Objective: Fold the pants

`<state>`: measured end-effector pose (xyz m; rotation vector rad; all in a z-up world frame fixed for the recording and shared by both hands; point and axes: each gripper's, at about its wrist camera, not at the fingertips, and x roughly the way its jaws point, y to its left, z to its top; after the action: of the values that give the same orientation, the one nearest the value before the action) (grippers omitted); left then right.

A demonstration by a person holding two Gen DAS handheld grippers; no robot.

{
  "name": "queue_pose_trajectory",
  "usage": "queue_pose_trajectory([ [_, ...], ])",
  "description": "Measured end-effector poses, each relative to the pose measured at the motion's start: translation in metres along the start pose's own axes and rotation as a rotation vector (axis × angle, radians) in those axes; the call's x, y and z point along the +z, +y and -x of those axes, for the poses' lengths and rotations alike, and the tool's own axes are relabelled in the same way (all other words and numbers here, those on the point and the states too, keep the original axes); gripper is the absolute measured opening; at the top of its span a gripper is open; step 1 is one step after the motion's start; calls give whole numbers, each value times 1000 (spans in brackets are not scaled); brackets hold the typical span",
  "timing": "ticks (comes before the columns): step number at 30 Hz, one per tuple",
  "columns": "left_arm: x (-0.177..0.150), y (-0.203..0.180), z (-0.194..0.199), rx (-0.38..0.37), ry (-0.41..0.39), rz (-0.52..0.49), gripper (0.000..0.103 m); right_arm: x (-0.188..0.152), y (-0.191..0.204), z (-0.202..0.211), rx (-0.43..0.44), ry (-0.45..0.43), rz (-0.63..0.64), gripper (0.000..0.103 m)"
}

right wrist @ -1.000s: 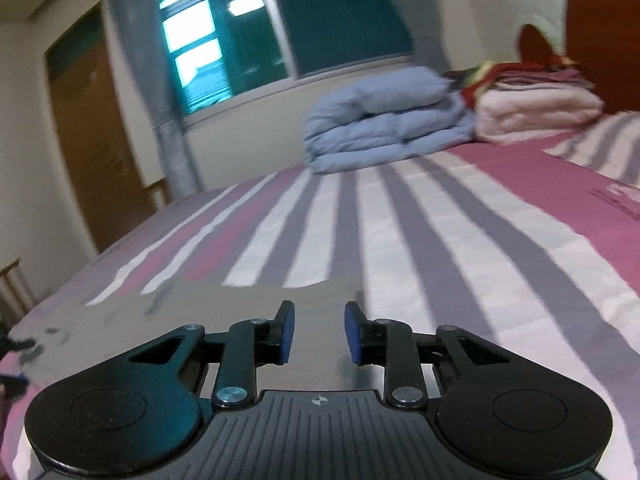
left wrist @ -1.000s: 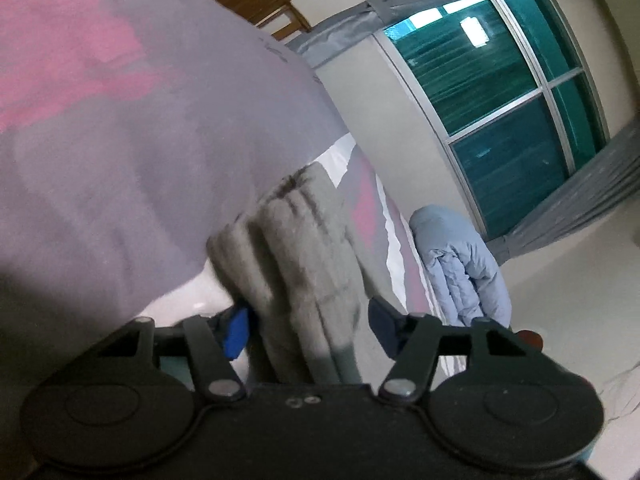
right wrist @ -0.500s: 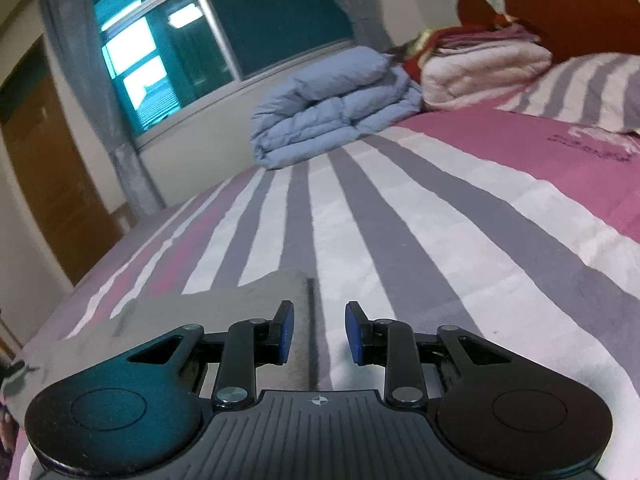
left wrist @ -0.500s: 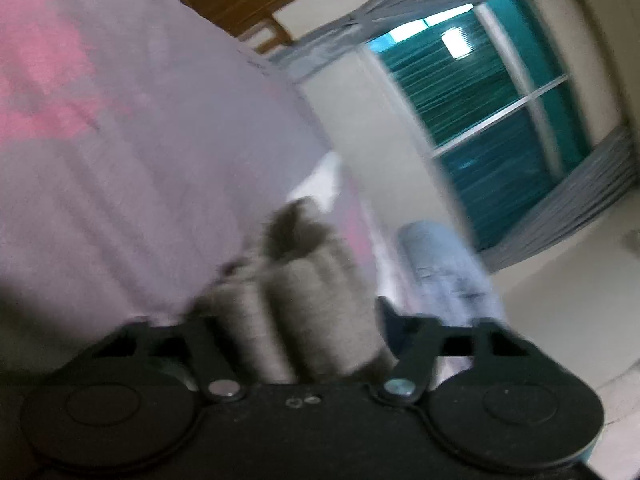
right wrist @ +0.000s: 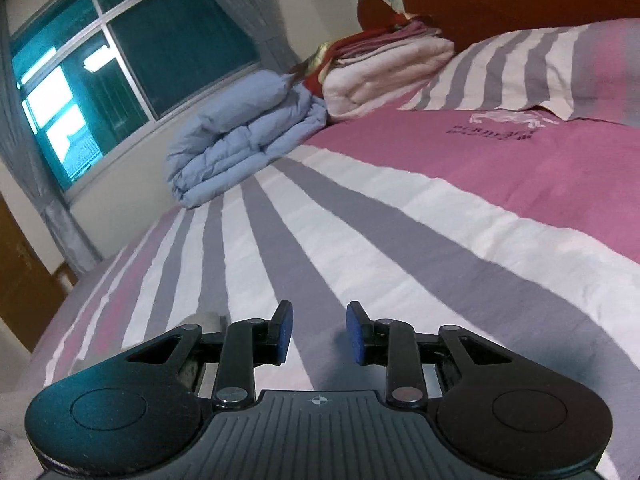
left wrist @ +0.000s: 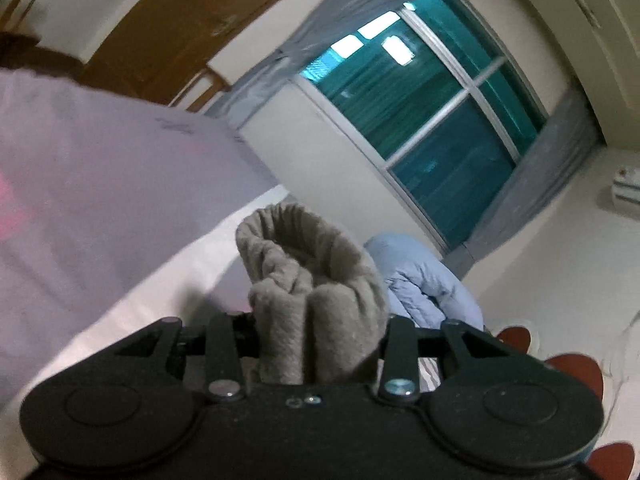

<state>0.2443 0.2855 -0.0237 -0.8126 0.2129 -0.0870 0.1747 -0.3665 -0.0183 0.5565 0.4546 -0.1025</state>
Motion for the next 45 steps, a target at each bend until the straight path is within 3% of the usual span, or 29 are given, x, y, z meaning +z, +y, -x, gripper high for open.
queue_pose_trajectory([
  [3,-7,-34,-3,-29,5,-34,29,11,-2,5,28,-4,24,36],
  [5,-18,-59,-7,-43,10,-67,29,17,-6,7,34,-1,32,50],
  [6,-24,-69,-9,-54,14,-78,29,19,-9,8,39,1,28,51],
  [10,-55,-117,-27,-76,48,-134,28,27,-27,12,78,6,-15,51],
  [20,-165,-216,-80,-162,217,-292,27,41,-74,10,97,22,-120,51],
  [26,-218,-245,-87,-171,276,-360,27,45,-92,11,69,15,-67,51],
  [31,-246,-254,-79,-160,273,-430,27,49,-97,4,48,6,17,51],
  [45,-313,-292,-88,-138,304,-662,27,54,-109,-12,79,40,10,51],
])
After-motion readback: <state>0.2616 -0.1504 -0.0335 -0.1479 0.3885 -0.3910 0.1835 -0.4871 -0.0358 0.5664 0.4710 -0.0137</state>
